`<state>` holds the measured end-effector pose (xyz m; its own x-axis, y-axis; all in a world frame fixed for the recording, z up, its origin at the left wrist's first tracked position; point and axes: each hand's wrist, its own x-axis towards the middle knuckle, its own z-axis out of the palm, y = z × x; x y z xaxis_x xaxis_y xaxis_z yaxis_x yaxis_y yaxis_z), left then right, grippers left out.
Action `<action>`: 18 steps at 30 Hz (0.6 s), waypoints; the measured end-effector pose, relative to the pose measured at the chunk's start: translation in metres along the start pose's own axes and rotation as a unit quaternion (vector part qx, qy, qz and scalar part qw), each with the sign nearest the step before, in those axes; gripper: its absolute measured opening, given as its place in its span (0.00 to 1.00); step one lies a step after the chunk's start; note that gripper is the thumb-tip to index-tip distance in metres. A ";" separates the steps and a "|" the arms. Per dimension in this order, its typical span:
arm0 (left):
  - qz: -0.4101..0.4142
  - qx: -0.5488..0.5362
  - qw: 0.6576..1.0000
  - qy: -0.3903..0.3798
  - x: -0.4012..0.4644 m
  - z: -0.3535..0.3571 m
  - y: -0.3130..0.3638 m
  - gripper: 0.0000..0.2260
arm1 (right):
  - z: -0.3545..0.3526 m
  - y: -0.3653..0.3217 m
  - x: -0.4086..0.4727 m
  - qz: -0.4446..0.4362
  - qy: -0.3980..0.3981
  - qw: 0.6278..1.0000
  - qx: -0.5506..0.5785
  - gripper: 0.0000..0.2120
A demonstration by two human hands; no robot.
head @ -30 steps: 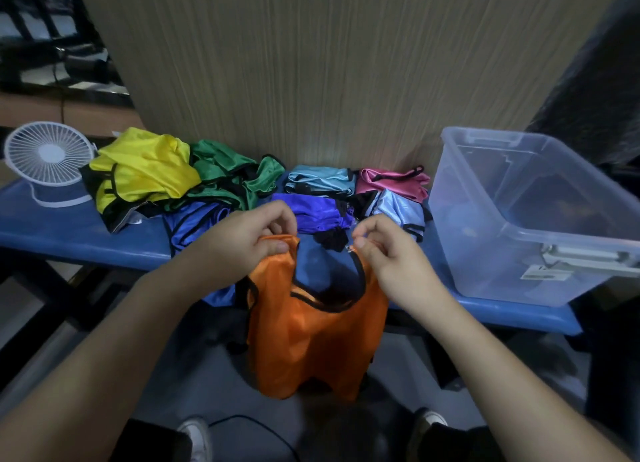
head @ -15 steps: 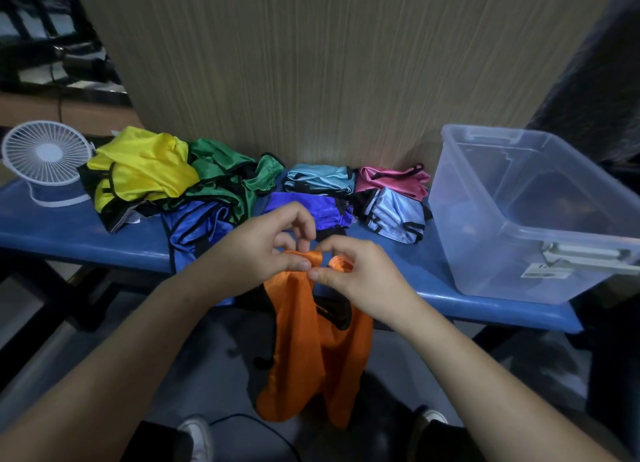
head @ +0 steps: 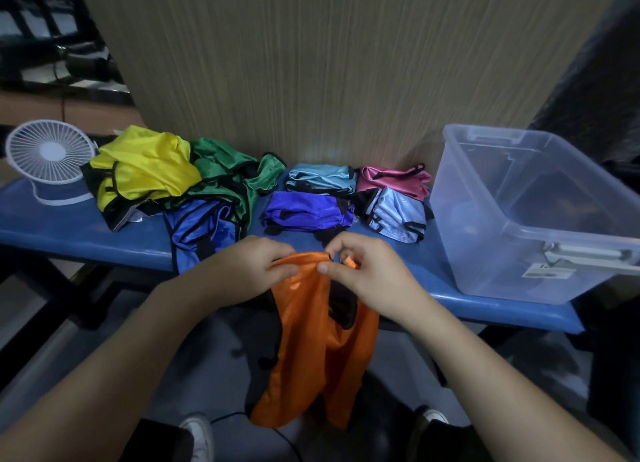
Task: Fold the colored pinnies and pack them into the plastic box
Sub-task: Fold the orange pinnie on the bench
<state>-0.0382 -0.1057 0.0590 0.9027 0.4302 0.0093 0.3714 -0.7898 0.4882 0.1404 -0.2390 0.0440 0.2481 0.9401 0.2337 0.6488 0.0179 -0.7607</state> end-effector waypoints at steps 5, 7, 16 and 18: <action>-0.024 -0.020 0.999 0.019 -0.002 -0.008 -0.004 0.09 | -0.004 -0.001 -0.001 -0.005 0.007 0.998 -0.059 0.06; -0.023 -0.039 0.998 0.033 -0.002 -0.009 -0.003 0.07 | -0.004 0.000 -0.001 -0.007 0.018 0.998 -0.066 0.06; -0.009 -0.060 0.998 0.028 -0.003 -0.008 -0.003 0.11 | -0.001 -0.004 -0.001 0.005 0.007 0.999 -0.032 0.11; 0.008 -0.083 0.996 0.037 -0.003 -0.010 -0.002 0.13 | 0.000 -0.005 -0.001 0.034 -0.038 0.998 -0.032 0.16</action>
<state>-0.0436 -0.1008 0.0661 0.8879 0.4531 0.0794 0.3098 -0.7167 0.6247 0.1371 -0.2405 0.0475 0.2394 0.9617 0.1335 0.6777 -0.0671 -0.7323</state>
